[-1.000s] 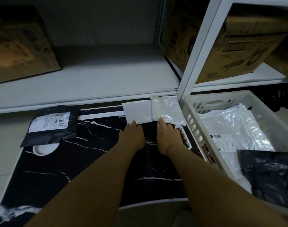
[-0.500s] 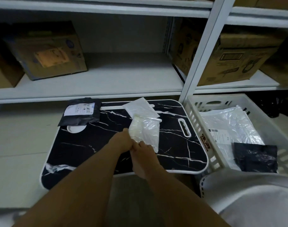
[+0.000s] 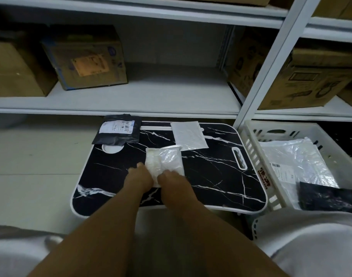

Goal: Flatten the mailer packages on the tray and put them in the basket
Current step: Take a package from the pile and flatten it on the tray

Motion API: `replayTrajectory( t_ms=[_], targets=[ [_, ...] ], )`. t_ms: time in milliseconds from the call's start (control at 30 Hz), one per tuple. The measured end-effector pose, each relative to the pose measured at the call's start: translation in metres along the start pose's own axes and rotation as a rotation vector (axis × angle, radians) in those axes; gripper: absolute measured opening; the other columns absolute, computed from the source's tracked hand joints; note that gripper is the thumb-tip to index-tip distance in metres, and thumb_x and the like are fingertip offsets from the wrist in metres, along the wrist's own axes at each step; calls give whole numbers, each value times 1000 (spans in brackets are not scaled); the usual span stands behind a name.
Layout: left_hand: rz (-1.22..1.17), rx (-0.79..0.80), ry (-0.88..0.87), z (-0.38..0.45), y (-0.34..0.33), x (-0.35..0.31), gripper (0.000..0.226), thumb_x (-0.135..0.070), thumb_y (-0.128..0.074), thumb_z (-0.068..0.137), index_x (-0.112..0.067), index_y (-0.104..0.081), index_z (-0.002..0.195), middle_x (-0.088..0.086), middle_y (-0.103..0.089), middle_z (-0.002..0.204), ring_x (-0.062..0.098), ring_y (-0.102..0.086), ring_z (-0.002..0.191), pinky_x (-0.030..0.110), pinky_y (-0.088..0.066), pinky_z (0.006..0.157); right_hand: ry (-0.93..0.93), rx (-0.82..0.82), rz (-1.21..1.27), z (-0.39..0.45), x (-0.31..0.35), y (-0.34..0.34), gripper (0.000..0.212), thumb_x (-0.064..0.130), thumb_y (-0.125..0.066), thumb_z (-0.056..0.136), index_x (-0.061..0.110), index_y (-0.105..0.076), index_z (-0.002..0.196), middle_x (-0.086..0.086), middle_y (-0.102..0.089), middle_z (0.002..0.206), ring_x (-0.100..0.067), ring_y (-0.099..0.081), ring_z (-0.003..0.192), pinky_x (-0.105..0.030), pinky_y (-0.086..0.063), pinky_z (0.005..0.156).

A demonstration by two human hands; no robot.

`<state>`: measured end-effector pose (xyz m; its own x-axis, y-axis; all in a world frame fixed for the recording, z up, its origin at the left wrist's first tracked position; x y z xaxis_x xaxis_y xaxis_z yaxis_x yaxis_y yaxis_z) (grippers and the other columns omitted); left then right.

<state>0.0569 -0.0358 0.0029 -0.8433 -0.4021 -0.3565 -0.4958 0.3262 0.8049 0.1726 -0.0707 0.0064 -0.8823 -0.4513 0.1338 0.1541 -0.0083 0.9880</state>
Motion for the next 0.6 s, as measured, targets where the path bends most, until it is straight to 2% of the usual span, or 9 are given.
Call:
replayTrajectory(
  t_ms=[33, 67, 100, 133, 167, 200, 267, 433, 600],
  targets=[
    [68, -54, -40, 0, 0, 1, 53, -19, -43, 95, -12, -24, 144, 22, -27, 145, 38, -35, 131, 45, -36, 103, -50, -50, 2, 1, -5, 0, 29, 11, -73, 71, 9, -63, 98, -9, -60, 97, -25, -60, 84, -34, -51, 67],
    [182, -115, -111, 1, -2, 0, 59, -24, -43, 95, -18, -16, 148, 20, -18, 150, 38, -26, 138, 48, -32, 107, -106, -86, -1, 2, -12, -3, 36, 11, -73, 69, 10, -61, 103, -10, -60, 102, -26, -60, 89, -34, -51, 69],
    [306, -168, -205, 4, -5, 0, 64, -31, -40, 97, -23, -7, 151, 18, -6, 156, 37, -12, 144, 51, -24, 111, -162, -45, -3, 4, -17, -8, 45, 14, -68, 75, 10, -55, 117, -12, -55, 121, -28, -56, 108, -38, -50, 81],
    [411, -209, -306, 6, -9, -1, 65, -37, -34, 99, -26, 2, 152, 14, 7, 159, 34, 1, 147, 52, -16, 114, -195, 15, -18, 4, -22, -13, 57, 18, -62, 83, 10, -41, 135, -13, -39, 143, -30, -42, 130, -45, -43, 99],
    [486, -232, -386, 7, -14, -1, 64, -41, -27, 101, -26, 9, 151, 12, 16, 158, 30, 10, 147, 53, -9, 116, -210, 88, -29, 3, -27, -19, 68, 23, -57, 89, 12, -23, 147, -12, -18, 157, -30, -21, 144, -50, -30, 111],
    [540, -248, -441, 7, -19, -2, 64, -43, -22, 101, -25, 14, 150, 11, 21, 157, 28, 16, 146, 53, -5, 117, -218, 124, -45, 2, -31, -21, 75, 27, -53, 93, 14, -9, 152, -10, -2, 161, -28, -4, 149, -53, -19, 117],
    [605, -241, -490, 9, -29, 0, 68, -45, -22, 100, -21, 20, 148, 11, 27, 155, 27, 21, 144, 53, 0, 117, -191, 162, -80, 1, -33, -26, 77, 33, -46, 97, 18, 6, 153, -7, 12, 161, -25, 11, 149, -55, -8, 118],
    [653, -195, -502, 10, -44, 10, 66, -44, -14, 101, -15, 27, 143, 8, 31, 153, 24, 26, 142, 54, 3, 117, -156, 285, -82, -2, -34, -44, 76, 40, -38, 100, 21, 14, 152, -3, 18, 161, -22, 17, 148, -55, 0, 118],
    [589, -139, -513, 12, -49, 13, 61, -43, -10, 101, -16, 26, 143, 5, 32, 153, 20, 25, 143, 52, 0, 118, -175, 237, -19, -5, -36, -53, 62, 43, -23, 103, 24, 7, 154, 0, 15, 161, -18, 16, 148, -59, 0, 116]
  ],
)
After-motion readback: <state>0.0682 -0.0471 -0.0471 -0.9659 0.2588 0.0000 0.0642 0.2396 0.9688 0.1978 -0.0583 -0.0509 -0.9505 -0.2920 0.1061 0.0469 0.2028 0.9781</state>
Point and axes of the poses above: each hand's wrist, its own z-axis towards the middle knuckle, its own y-axis out of the back of the hand, x = y × z, the point moved 2 cm from there along z, towards the middle knuckle
